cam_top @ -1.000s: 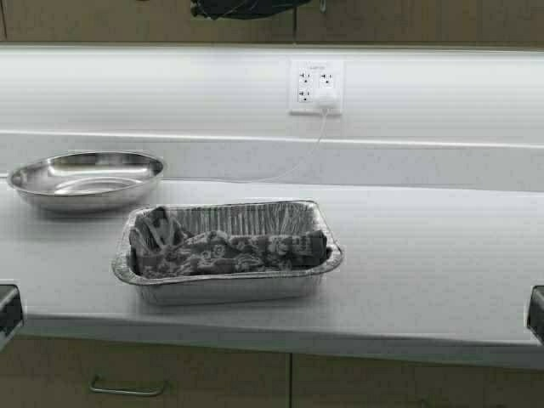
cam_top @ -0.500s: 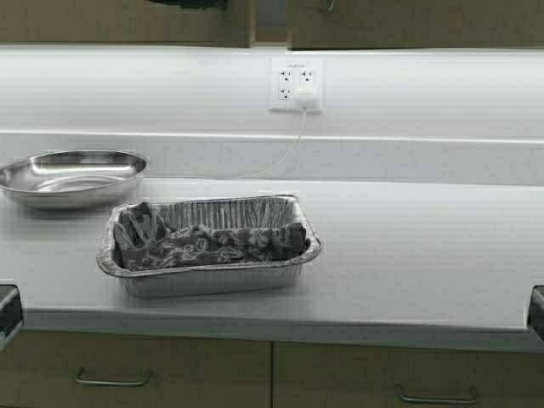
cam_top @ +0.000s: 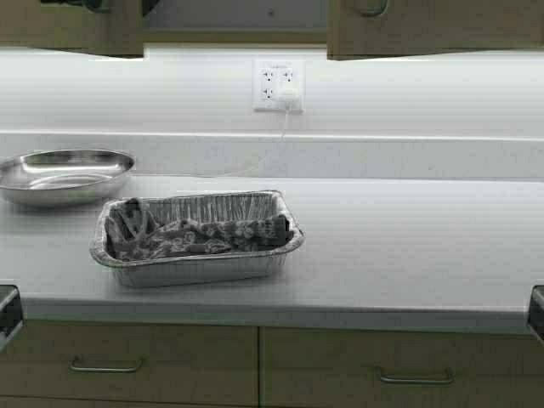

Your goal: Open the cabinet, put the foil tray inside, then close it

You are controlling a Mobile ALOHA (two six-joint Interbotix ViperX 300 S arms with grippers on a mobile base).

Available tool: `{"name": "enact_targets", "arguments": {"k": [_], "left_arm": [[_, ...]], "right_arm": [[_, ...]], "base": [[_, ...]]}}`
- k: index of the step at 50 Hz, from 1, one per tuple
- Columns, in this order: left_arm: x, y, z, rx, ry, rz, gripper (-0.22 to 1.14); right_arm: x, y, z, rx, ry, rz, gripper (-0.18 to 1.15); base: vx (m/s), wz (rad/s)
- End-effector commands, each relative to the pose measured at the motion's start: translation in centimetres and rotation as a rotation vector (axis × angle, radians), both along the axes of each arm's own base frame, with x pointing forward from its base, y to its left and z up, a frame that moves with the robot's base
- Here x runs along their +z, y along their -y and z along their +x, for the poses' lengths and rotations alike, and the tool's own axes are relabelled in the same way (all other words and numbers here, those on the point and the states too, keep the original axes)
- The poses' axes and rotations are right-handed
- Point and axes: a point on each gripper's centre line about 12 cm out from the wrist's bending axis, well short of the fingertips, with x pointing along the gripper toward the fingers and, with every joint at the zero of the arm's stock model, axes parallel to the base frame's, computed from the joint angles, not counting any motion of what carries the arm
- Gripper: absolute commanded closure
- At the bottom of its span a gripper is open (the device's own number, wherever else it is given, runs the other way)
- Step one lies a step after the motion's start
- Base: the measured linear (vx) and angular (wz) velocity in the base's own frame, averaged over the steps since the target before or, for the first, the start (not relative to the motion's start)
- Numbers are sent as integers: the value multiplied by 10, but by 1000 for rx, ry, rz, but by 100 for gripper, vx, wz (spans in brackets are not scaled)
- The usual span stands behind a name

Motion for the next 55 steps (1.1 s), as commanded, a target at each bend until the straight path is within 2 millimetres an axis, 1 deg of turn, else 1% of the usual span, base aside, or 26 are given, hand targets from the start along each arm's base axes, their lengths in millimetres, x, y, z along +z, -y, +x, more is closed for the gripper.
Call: {"name": "enact_targets", "arguments": {"k": [1, 3, 5, 7, 9, 11, 14, 15, 16, 18, 19, 20, 21, 23, 26, 30, 34, 39, 43, 45, 47, 50, 52, 55], "left_arm": [[34, -17, -13, 7, 54, 11, 88], [32, -23, -10, 36, 42, 14, 88], [31, -30, -7, 67, 33, 19, 87], [30, -33, -3, 84, 24, 19, 83], [30, -32, -1, 83, 20, 27, 75], [31, -31, 1, 81, 14, 30, 63], [30, -30, 2, 69, -6, 33, 38], [28, -29, 2, 61, -21, 34, 23], [27, -28, 0, 54, -33, 35, 14], [22, -28, -3, 40, -61, 41, -3], [20, -27, -5, 31, -71, 43, -11], [18, -27, -7, 24, -81, 46, -16], [17, -27, -10, 16, -89, 47, -18], [14, -27, -18, 2, -100, 45, -16], [13, -29, -31, -18, -103, 36, -9], [19, -31, -51, -49, -75, 22, -5], [26, -30, -68, -92, -73, -1, -5], [27, -22, -78, -167, -118, -36, -3], [24, -11, -80, -229, -147, -61, 2], [21, -5, -80, -259, -160, -65, 8], [18, 3, -79, -293, -171, -66, 18], [18, 12, -76, -322, -169, -66, 33], [18, 19, -75, -342, -161, -65, 45], [20, 29, -73, -368, -134, -72, 67]], "right_arm": [[8, 26, 6, -66, 2, 12, 89], [7, 27, 9, -62, -16, 7, 88], [9, 25, 11, -45, -29, 6, 83], [9, 21, 11, -12, -49, -1, 74], [8, 18, 10, 15, -70, -4, 59], [7, 18, 9, 28, -84, -6, 40], [6, 21, 7, 31, -95, -4, 12], [4, 23, 6, 28, -100, -4, 4], [2, 25, 4, 26, -103, -4, -3], [-1, 27, 1, 29, -106, -10, -10], [-2, 28, -2, 34, -108, -13, -10], [-3, 28, -5, 40, -108, -20, -9], [-3, 28, -8, 50, -105, -25, -8], [-5, 29, -15, 71, -106, -36, -7], [-5, 27, -27, 129, -117, -56, -6], [-3, 25, -46, 204, -137, -53, -6], [8, 21, -61, 273, -169, -7, -6], [19, 7, -69, 357, -197, 26, -3], [31, -13, -74, 444, -187, 32, 4], [34, -25, -75, 482, -178, 33, 9], [38, -36, -74, 505, -162, 35, 16], [38, -52, -68, 514, -141, 25, 29], [36, -62, -63, 505, -126, 19, 40], [35, -73, -53, 481, -111, 21, 58]], "base": [[-6, 2], [-5, 2], [-5, 2], [-4, 2], [-4, 4], [-3, 3], [-3, 3], [-2, 4], [-2, 4], [-2, 3], [-1, 2], [0, 0], [0, 0], [0, 0], [0, 0], [0, 0], [0, 0], [0, 0], [-1, -2], [-1, -3], [-1, -3], [-1, -2], [0, 0], [0, 0]]}}
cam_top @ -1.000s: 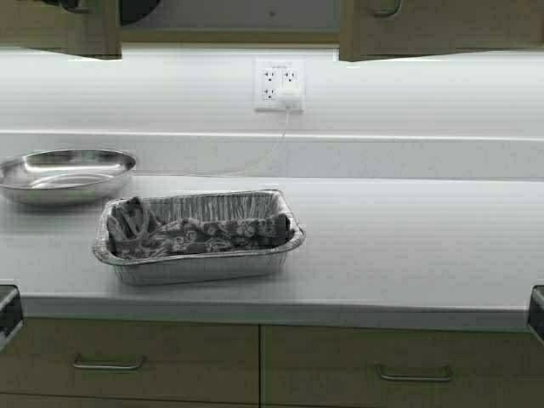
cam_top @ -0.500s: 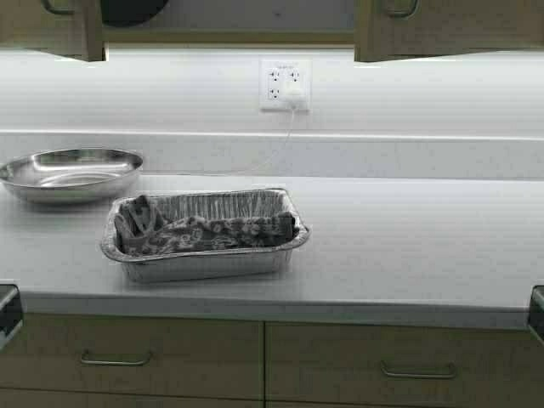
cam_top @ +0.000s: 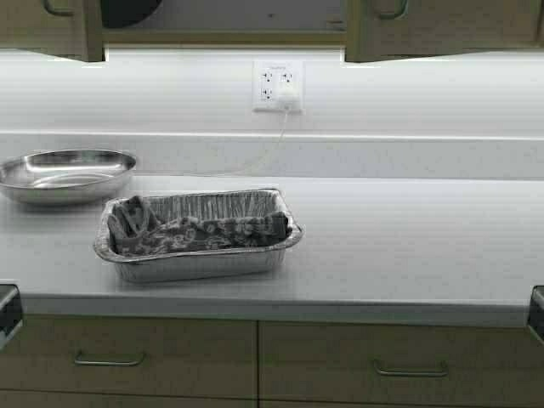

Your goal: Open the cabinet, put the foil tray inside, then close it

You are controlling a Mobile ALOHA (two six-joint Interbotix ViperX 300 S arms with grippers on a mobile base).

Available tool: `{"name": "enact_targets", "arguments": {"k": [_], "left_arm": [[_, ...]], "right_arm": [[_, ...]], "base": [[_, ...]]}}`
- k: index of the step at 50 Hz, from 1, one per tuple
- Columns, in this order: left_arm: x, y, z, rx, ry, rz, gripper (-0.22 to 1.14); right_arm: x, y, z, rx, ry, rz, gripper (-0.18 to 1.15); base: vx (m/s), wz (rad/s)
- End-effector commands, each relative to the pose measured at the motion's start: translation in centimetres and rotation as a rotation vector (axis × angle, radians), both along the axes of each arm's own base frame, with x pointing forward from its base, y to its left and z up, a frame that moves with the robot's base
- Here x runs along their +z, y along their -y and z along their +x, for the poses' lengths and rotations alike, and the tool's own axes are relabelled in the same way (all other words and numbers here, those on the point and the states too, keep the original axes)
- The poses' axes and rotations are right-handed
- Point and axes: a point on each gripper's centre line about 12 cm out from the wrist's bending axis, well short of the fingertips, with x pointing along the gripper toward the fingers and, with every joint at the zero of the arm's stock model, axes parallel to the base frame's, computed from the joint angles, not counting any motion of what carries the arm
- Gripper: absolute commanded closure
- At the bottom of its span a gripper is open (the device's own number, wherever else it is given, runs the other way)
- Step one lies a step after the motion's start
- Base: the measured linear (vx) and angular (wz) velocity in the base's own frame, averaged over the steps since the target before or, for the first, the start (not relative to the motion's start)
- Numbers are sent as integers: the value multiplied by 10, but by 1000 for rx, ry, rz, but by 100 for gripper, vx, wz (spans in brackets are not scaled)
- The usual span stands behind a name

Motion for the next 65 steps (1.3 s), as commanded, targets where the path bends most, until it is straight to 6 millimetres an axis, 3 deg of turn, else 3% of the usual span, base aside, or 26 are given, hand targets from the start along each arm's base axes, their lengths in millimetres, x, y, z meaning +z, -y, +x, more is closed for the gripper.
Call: {"name": "enact_targets", "arguments": {"k": [1, 5, 7, 13, 21, 31, 41, 49, 55, 65], "left_arm": [[9, 22, 6, -50, 50, -26, 75], [15, 34, 9, -59, 118, -54, 98], [20, 40, 11, -56, 149, -77, 99], [23, 57, 25, -33, 187, -97, 86], [22, 85, 55, -3, 178, -61, 89], [8, 109, 93, 88, 208, -43, 89], [-19, 104, 145, 214, 161, 15, 89], [-34, 90, 172, 289, 123, 26, 89], [-41, 78, 179, 319, 113, 47, 89], [-49, 46, 173, 386, 95, 65, 89]], "right_arm": [[7, -27, 20, -39, 54, 21, 64], [7, -41, 32, -74, 88, 28, 91], [10, -47, 38, -100, 111, 43, 99], [18, -73, 54, -127, 170, 62, 90], [21, -107, 80, -128, 191, 44, 89], [24, -121, 115, -208, 242, 61, 89], [11, -109, 145, -279, 222, 29, 89], [-2, -87, 151, -320, 195, -6, 89], [-9, -64, 148, -354, 185, -24, 89], [-15, -21, 136, -423, 179, -38, 89]], "base": [[0, 0], [0, 0], [0, 0], [0, 0], [0, 0], [0, 0], [0, 0], [0, 0], [0, 0], [0, 0]]}}
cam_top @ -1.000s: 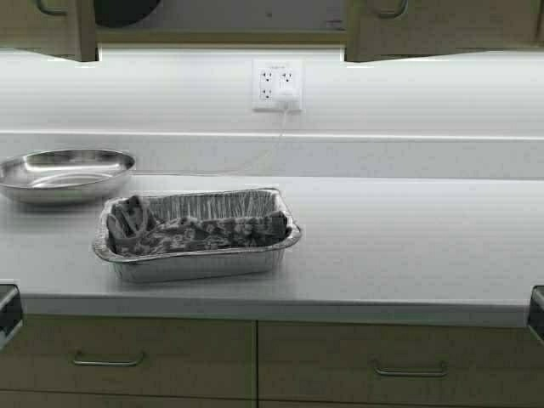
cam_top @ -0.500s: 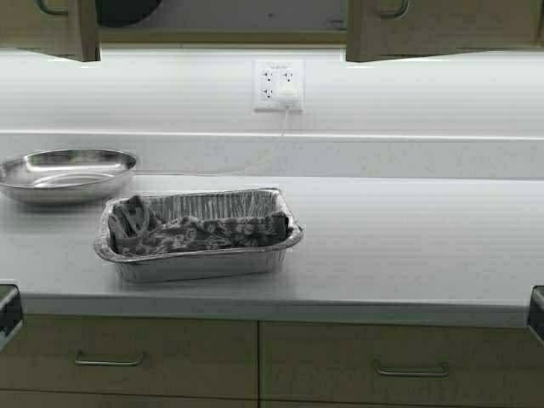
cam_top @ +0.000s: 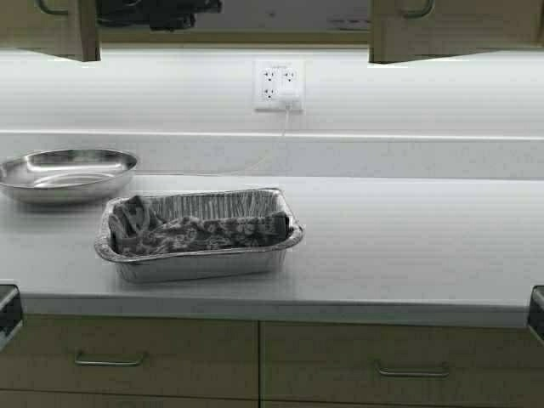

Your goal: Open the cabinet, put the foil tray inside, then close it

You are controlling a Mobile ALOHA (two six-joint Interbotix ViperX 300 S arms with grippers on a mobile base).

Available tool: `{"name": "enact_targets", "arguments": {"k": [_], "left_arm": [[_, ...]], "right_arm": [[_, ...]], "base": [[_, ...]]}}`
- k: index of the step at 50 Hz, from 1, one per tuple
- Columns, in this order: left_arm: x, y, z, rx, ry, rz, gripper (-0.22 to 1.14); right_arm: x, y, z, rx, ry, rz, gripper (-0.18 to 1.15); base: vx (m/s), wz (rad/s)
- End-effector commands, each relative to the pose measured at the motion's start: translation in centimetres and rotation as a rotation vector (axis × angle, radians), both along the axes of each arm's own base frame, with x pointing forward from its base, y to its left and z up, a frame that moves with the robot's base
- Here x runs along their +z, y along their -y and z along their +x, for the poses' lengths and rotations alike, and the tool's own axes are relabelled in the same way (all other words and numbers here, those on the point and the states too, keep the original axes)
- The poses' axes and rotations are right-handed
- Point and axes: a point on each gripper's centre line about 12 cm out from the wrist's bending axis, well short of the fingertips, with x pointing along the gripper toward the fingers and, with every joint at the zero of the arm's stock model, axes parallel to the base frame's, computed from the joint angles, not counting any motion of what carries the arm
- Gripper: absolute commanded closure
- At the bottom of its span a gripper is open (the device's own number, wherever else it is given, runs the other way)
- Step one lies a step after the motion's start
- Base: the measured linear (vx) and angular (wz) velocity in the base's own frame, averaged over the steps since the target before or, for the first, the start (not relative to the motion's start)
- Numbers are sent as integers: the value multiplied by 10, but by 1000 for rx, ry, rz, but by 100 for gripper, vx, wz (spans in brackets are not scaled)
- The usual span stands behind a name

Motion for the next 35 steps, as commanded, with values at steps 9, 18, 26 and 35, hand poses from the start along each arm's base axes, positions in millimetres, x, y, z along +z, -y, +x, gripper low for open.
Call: {"name": "enact_targets", "arguments": {"k": [9, 18, 26, 35], "left_arm": [[16, -35, -22, 50, 52, -16, 89], [18, -42, -38, 39, 56, -23, 87], [5, -44, -44, 34, 8, -28, 59], [-16, -37, -56, -4, -57, -43, 2]], "right_arm": [[10, 61, -13, -107, 16, 33, 89], [10, 62, -23, -77, -12, 38, 87], [-5, 55, -21, -45, -80, 5, 52], [-51, 42, -11, -32, -262, -19, -9]], "base": [[-1, 0], [-5, -1], [-11, -2], [-14, 6]]}}
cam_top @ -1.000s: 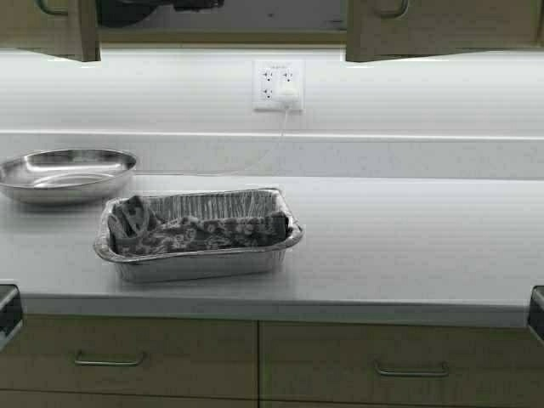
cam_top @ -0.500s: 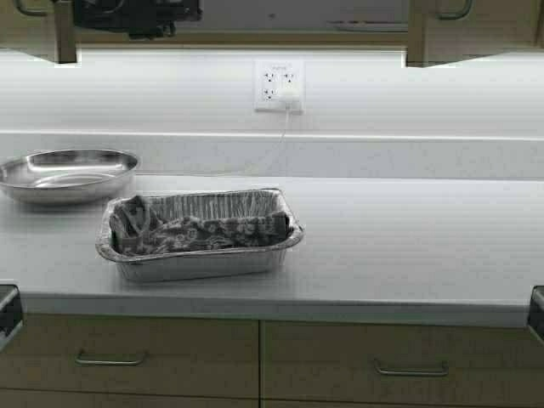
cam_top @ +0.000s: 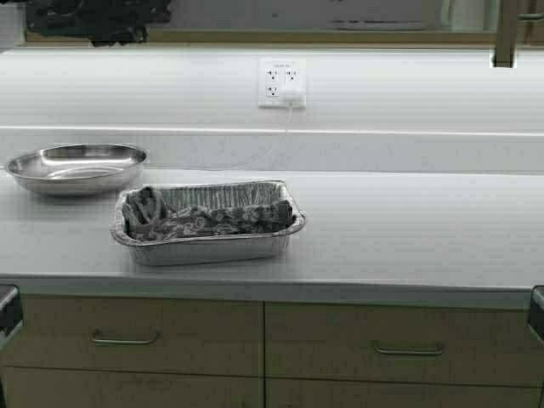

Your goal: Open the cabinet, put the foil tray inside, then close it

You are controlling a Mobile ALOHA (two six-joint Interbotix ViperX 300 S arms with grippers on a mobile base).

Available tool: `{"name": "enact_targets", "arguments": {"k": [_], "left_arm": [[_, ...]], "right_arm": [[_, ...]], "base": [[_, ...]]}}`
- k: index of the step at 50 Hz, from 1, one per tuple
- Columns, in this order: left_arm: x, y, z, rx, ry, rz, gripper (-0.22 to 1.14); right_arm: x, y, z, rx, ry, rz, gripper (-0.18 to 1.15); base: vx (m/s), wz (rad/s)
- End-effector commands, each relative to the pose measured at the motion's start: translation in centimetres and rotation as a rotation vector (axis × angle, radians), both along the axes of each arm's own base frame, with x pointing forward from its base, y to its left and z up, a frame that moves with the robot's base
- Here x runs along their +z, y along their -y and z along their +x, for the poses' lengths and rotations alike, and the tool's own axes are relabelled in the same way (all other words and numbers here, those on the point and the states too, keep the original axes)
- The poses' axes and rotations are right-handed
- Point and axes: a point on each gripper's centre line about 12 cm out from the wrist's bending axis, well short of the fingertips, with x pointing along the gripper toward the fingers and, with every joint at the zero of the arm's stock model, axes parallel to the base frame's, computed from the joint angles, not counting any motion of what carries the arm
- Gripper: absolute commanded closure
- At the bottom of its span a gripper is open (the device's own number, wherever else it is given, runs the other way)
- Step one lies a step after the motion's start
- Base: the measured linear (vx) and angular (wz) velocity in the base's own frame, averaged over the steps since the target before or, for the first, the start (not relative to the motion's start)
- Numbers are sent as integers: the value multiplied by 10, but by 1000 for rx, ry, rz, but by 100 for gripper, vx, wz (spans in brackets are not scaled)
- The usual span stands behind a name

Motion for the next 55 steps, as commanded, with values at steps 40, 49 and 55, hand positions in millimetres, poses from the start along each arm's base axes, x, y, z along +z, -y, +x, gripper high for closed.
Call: {"name": "enact_targets", "arguments": {"k": [40, 49, 55], "left_arm": [[-195, -14, 24, 67, -81, -492, -11], [-219, -13, 29, 60, -83, -557, -11], [-232, -24, 32, 85, -82, -608, -11]], "right_arm": [[-180, 32, 32, -360, -162, 342, -7], [-218, 50, 47, -279, -237, 551, -7], [-238, 57, 61, -222, -266, 639, -7]], "base": [[-10, 12], [2, 0], [6, -3]]}}
